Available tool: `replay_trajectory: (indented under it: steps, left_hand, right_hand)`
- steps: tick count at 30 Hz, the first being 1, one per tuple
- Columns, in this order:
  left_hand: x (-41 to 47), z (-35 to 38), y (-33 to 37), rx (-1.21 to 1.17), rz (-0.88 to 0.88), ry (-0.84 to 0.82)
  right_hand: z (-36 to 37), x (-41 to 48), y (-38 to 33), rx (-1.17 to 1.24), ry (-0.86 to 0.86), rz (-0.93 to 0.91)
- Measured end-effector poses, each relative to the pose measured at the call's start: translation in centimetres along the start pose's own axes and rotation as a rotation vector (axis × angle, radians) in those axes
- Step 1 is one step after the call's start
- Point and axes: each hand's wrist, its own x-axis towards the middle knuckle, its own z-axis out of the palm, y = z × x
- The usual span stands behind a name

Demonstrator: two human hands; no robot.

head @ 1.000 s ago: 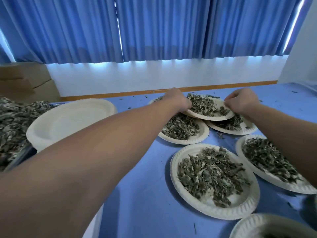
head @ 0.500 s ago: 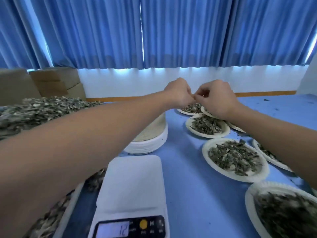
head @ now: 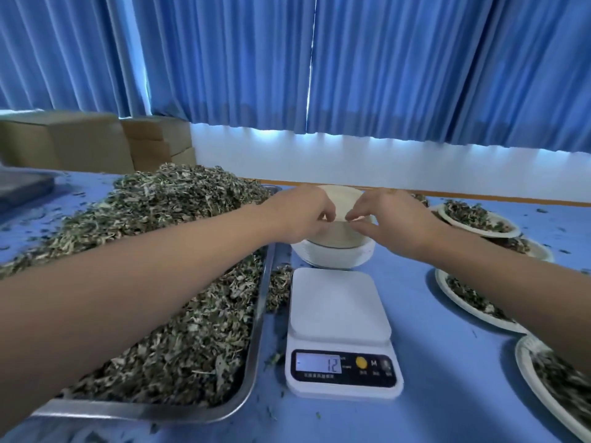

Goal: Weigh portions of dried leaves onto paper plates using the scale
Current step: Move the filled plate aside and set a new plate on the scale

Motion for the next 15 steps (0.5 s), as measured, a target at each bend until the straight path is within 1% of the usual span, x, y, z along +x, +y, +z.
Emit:
replay_trajectory:
  steps: [2,4,5,10,15]
  left_hand:
    - [-0.3,0.0,-0.4,0.031,-0.010,0.016]
    - [-0.3,0.1,-0.5,0.112,-0.004,0.029]
    - [-0.3,0.3,-0.5,0.149,0.003,0.035]
    - [-0.2,1.0,-0.9,0.125,0.026,0.068]
    - [-0.1,1.1,-1.1,0.084,0.032,0.083]
  right_hand:
    - [-0.1,0.4,-0.4,-0.154,-0.039,-0.064]
    - [-0.2,0.6,-0.6,-0.338,-0.081,-0.134]
    - [-0.2,0.7,-0.7,-0.376,-0.094,-0.146]
    - [0.2,1.0,-0.3,-0.414,-0.105,-0.162]
    - [0.9,1.2,0.6,-0.379,-0.038,-0.220]
